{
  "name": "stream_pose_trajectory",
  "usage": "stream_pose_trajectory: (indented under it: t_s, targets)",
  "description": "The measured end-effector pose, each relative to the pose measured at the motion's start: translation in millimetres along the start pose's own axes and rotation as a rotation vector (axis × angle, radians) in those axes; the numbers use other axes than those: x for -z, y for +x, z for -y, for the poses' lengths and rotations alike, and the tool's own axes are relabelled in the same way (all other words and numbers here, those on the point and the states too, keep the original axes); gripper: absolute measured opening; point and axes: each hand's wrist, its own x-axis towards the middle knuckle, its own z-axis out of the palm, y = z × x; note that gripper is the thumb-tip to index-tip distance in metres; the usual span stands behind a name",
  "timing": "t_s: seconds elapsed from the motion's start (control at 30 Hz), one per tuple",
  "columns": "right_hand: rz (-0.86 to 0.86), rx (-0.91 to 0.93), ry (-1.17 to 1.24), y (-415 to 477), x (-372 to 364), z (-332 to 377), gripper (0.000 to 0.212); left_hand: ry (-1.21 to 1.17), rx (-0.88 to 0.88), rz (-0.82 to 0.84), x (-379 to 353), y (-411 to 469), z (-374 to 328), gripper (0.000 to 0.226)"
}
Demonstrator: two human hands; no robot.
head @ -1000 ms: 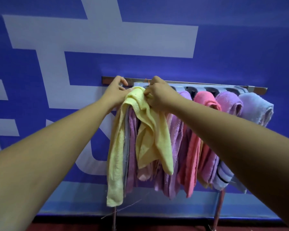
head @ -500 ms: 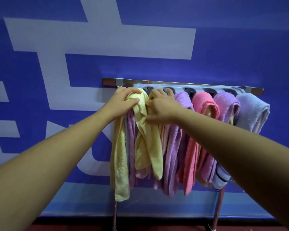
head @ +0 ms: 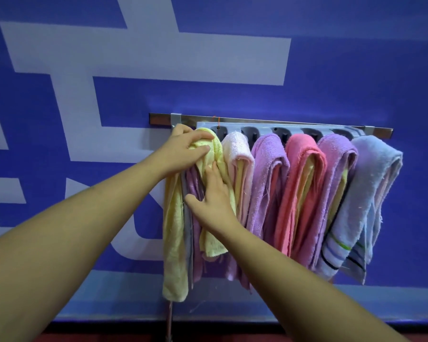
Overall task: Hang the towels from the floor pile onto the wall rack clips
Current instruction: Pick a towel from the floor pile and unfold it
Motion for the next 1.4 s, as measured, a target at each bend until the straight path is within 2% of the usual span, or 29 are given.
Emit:
stream_pose_trajectory:
  t_s: [0.07, 0.17, 0.23, 0.27, 0.33, 0.4, 0.43, 0.5, 0.57, 0.63, 0.7, 0.77, 0.9, 1.07, 1.13, 1.23, 1.4]
  targets:
    - [0.0, -0.066, 0.232, 3, -4, -2, 0.084, 0.085, -0.005, 0.026, 1, 0, -1, 0.033]
    - [-0.011, -0.189, 0.616, 11, -6, -8, 0.065, 0.192, -0.009, 0.08, 4, 0, -7, 0.034]
    - [-0.032, -0.259, 0.739, 15, -5, -10, 0.058, 0.243, 0.001, 0.105, 5, 0, -10, 0.035]
    - [-0.039, -0.259, 0.675, 16, -4, -12, 0.06, 0.258, 0.01, 0.115, 5, 1, -10, 0.036]
    - [-0.006, -0.195, 0.383, 15, -4, -17, 0.059, 0.27, 0.025, 0.134, 4, 3, -12, 0.038]
    - [0.05, -0.13, 0.011, 10, -6, -18, 0.038, 0.282, 0.018, 0.14, 4, 3, -14, 0.039]
    - [0.053, -0.11, -0.152, 8, -7, -19, 0.036, 0.291, 0.001, 0.134, 5, 3, -15, 0.04]
    - [0.005, -0.065, -0.348, 7, -8, -19, 0.043, 0.308, -0.028, 0.113, 5, 3, -16, 0.039]
    - [-0.034, -0.022, -0.301, 10, -5, -22, 0.052, 0.311, -0.034, 0.103, 5, 4, -16, 0.038]
    - [-0.037, -0.021, -0.008, 13, -5, -25, 0.054, 0.291, -0.031, 0.099, 3, 4, -15, 0.037]
    - [-0.013, -0.148, 0.375, 11, -4, -27, 0.049, 0.262, -0.024, 0.095, 1, 3, -13, 0.036]
    - [0.007, -0.291, 0.535, 9, -6, -33, 0.042, 0.222, -0.006, 0.074, -2, 2, -9, 0.034]
    - [0.108, -0.297, 0.229, -5, -8, -40, 0.035, 0.14, 0.007, 0.07, -7, 3, -4, 0.038]
    - [-0.025, -0.156, -0.05, -15, -8, -46, 0.028, -0.274, 0.132, -0.024, -13, -19, 16, 0.084]
    - [-0.073, -0.12, -0.128, -16, -8, -53, 0.026, -0.333, 0.155, 0.006, -24, -41, 31, 0.084]
    - [-0.09, -0.13, -0.145, -18, -6, -58, 0.021, -0.297, 0.173, 0.07, -43, -70, 54, 0.082]
    - [0.073, -0.315, 0.074, -22, -5, -64, 0.029, -0.308, 0.244, 0.04, -66, -88, 66, 0.073]
